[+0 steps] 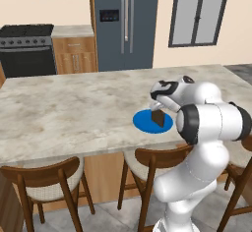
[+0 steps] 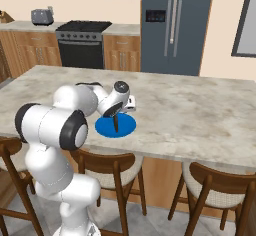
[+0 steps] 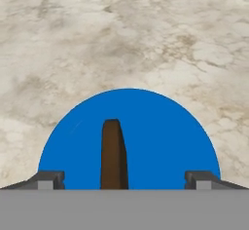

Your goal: Start the toaster. Once the lever pops up, take the bread to the plate on the dining counter.

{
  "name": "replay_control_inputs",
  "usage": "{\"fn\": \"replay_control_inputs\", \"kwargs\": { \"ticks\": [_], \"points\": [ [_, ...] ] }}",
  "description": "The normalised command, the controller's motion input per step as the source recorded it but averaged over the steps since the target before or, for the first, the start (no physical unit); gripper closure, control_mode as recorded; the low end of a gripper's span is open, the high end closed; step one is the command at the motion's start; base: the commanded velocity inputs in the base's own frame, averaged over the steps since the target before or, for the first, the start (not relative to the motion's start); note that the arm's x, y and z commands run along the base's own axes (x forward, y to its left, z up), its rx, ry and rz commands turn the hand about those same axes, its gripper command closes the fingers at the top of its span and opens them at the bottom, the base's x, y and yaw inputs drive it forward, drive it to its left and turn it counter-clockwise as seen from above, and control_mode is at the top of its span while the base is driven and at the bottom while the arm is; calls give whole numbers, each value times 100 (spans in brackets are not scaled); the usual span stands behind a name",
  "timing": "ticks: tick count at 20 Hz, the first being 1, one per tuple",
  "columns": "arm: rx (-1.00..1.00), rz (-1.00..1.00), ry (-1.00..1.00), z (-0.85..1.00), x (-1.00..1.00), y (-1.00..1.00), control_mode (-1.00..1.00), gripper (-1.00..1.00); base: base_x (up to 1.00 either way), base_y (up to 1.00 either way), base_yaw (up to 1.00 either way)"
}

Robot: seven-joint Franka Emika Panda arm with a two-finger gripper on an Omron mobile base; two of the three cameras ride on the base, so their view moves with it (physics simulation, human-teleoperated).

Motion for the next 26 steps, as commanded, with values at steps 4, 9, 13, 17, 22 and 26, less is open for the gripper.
{"fn": "replay_control_inputs", "kwargs": {
  "ticks": [4, 9, 13, 17, 22, 26],
  "points": [
    [0, -3, 4, 40, -9, 0, -100, -100, 0, 0, 0],
    [0, -11, 8, 56, -40, 0, -100, -100, 0, 0, 0],
    [0, -18, 11, 50, -68, 0, -100, -100, 0, 0, 0],
    [0, -20, 11, 45, -74, 0, -100, -100, 0, 0, 0],
    [0, -17, 8, 36, -70, 0, -100, -100, 0, 0, 0],
    [0, -7, 1, 37, -73, 0, -100, -100, 0, 0, 0]
  ]
}}
